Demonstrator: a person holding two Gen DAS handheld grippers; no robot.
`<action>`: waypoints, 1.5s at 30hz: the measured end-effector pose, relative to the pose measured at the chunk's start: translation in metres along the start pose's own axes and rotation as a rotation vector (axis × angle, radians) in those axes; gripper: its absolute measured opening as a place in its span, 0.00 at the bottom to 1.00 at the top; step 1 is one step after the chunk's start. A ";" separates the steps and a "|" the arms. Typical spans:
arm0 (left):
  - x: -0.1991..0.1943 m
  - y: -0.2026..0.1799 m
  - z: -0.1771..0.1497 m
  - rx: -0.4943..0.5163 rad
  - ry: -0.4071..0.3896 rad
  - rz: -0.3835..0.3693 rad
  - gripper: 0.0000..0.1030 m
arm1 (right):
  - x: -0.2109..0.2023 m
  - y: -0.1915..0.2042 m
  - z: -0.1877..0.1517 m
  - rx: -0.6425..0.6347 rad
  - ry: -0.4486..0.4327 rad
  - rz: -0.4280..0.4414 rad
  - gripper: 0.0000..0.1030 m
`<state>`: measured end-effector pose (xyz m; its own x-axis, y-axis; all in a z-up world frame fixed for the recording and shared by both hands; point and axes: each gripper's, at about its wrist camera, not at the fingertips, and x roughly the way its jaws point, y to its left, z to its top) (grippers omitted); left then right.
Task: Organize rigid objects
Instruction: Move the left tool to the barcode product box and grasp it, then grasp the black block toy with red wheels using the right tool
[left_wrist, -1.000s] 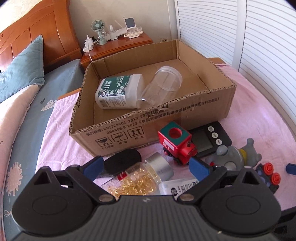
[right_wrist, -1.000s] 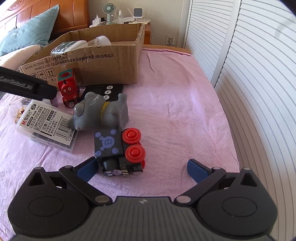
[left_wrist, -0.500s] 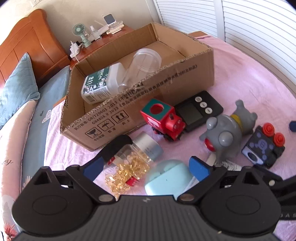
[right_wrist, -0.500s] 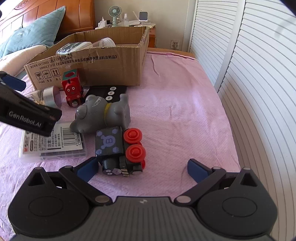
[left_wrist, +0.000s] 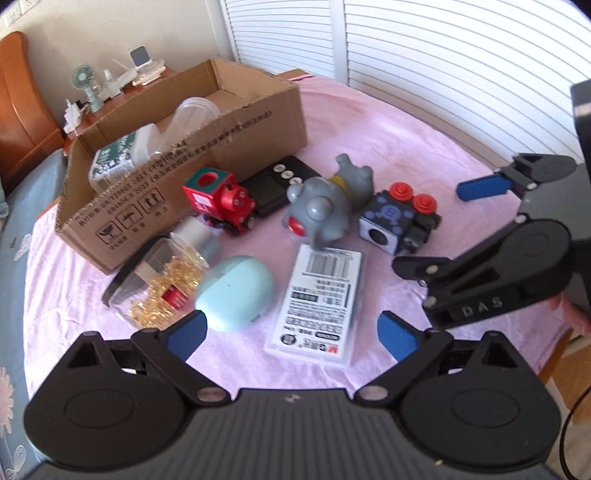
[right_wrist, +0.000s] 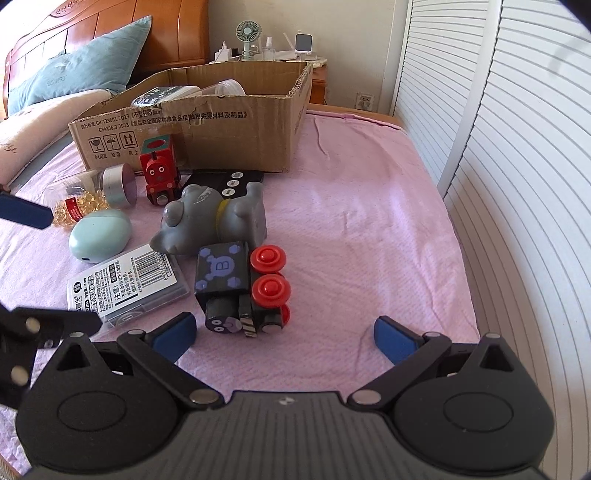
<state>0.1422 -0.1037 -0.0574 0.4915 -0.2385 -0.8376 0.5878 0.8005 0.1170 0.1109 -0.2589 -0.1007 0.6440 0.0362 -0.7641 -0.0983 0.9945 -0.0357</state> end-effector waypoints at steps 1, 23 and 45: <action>0.001 0.000 -0.003 -0.003 0.004 -0.016 0.95 | 0.000 0.000 0.000 0.000 -0.001 0.000 1.00; 0.004 0.020 -0.032 -0.044 -0.055 -0.138 0.55 | -0.001 -0.001 -0.003 -0.006 -0.024 0.003 1.00; -0.003 0.035 -0.053 -0.077 -0.082 -0.125 0.57 | 0.009 0.019 0.006 -0.112 -0.048 0.099 1.00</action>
<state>0.1270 -0.0462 -0.0791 0.4704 -0.3805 -0.7962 0.5983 0.8007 -0.0291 0.1192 -0.2391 -0.1043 0.6623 0.1407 -0.7359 -0.2455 0.9687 -0.0357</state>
